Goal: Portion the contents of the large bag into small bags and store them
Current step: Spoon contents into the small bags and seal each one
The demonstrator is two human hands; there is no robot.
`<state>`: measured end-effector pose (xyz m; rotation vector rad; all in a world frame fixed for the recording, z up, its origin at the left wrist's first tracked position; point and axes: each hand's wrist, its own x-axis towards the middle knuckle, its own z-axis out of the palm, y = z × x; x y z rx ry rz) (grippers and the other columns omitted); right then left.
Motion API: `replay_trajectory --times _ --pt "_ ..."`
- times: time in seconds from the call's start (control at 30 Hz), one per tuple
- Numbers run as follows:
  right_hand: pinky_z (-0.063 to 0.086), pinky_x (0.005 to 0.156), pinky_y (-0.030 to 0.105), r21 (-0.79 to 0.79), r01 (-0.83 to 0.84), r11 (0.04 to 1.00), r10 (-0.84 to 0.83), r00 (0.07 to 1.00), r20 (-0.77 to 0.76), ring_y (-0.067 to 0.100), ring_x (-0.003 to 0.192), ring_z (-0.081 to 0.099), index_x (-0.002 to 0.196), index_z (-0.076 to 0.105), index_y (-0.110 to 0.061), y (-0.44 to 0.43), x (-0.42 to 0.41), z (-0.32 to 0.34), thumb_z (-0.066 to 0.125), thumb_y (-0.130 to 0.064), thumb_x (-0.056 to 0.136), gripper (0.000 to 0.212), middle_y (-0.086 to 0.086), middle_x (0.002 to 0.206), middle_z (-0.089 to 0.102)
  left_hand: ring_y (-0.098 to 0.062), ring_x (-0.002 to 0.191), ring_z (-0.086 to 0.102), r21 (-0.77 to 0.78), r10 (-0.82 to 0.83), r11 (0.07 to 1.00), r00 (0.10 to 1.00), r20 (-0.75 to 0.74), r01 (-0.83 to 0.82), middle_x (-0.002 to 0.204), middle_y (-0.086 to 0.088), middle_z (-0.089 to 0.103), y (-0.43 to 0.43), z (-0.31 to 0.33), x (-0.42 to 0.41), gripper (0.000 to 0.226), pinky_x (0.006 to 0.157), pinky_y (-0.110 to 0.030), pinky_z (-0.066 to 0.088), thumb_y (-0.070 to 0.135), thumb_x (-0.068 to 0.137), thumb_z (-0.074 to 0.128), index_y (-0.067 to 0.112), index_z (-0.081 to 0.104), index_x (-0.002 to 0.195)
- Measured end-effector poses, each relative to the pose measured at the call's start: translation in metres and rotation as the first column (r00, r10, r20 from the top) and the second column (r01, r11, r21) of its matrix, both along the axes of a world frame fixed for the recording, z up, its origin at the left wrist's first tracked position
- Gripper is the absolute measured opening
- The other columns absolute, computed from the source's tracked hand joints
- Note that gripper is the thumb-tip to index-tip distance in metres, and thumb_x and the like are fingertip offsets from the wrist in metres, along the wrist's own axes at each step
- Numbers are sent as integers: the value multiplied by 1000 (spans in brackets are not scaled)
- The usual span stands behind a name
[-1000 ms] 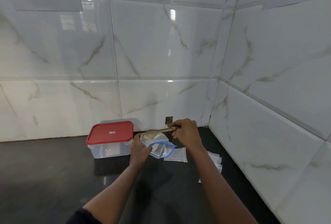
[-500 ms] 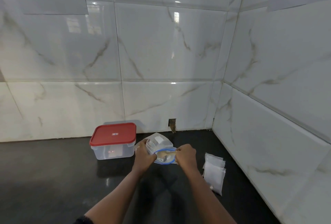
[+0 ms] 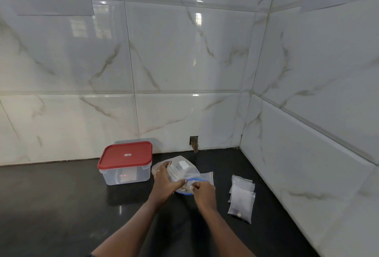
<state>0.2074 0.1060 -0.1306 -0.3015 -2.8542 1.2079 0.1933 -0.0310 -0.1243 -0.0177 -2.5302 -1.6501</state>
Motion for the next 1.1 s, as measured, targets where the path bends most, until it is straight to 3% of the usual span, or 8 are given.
replay_trajectory --times 0.13,0.27,0.4,0.5,0.6,0.8,1.0,1.1 --pt "51 75 15 -134 161 978 -185 964 -191 9 91 64 116 67 -12 5 4 15 51 -14 96 26 5 110 69 -22 132 31 37 32 999 999 -17 -32 140 -2 31 9 19 -1 85 106 -38 31 52 76 67 17 25 140" --pt "50 90 20 -382 -90 920 -12 967 -255 8 98 60 119 64 -13 4 8 34 58 -23 93 28 1 112 67 -25 137 24 154 37 988 999 -31 -32 146 -4 28 22 35 -6 88 114 -50 21 83 73 30 25 27 139" --pt "53 90 22 -592 -193 782 20 958 -286 9 100 65 114 63 -17 1 12 45 68 -18 85 29 -2 105 69 -28 137 25 345 18 939 998 -66 6 143 -5 34 47 51 -6 46 115 -48 21 45 98 23 25 34 138" --pt "57 81 25 -624 -145 768 -107 932 -347 12 87 69 86 68 -28 8 13 47 64 -13 88 16 -3 88 72 -21 119 45 410 -53 909 996 -69 77 123 2 47 59 53 -1 34 105 -35 35 37 100 26 28 40 129" --pt "58 74 23 -683 -98 724 -183 928 -326 11 82 70 84 67 -29 24 15 47 62 -13 89 17 -3 86 72 -18 114 52 417 -93 903 995 -47 104 125 -3 51 62 43 1 35 99 -35 43 34 99 33 22 42 131" --pt "57 81 42 -797 23 603 -208 970 -130 27 88 69 85 70 -13 54 18 37 61 -10 89 10 11 90 72 -16 84 64 409 -2 912 999 -51 23 91 -4 65 66 28 14 9 62 -13 51 16 93 52 19 60 94" --pt "59 72 32 -801 58 596 -211 974 -87 21 81 68 86 66 -10 70 33 28 62 -2 87 10 8 84 71 -24 91 63 487 81 870 997 11 -76 90 -4 68 77 13 28 6 81 -40 55 13 86 62 17 67 88" --pt "57 59 28 -810 47 585 -212 972 -97 19 72 66 84 64 -12 75 39 26 59 -2 89 13 7 78 68 -20 96 62 479 105 872 994 17 -100 96 -3 67 84 8 35 8 87 -40 53 12 87 61 12 67 93"
